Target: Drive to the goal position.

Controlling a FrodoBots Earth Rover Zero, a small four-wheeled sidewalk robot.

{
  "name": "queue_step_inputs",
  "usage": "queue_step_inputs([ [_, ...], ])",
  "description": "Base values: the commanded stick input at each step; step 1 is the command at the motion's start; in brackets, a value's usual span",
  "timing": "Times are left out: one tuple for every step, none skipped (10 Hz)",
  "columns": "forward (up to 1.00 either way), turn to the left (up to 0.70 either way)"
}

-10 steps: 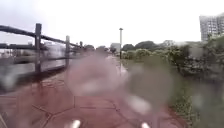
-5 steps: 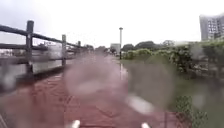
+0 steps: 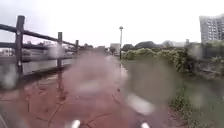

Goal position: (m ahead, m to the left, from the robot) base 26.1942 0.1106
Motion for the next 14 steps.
queue_step_inputs([
  [0.70, 0.00],
  [0.70, 0.00],
  [0.70, 0.00],
  [0.70, 0.00],
  [0.70, 0.00],
  [0.70, 0.00],
  [0.70, 0.00],
  [0.70, 0.00],
  [0.70, 0.00],
  [0.70, 0.00],
  [0.70, 0.00],
  [0.70, 0.00],
  [0.70, 0.00],
  [0.70, 0.00],
])
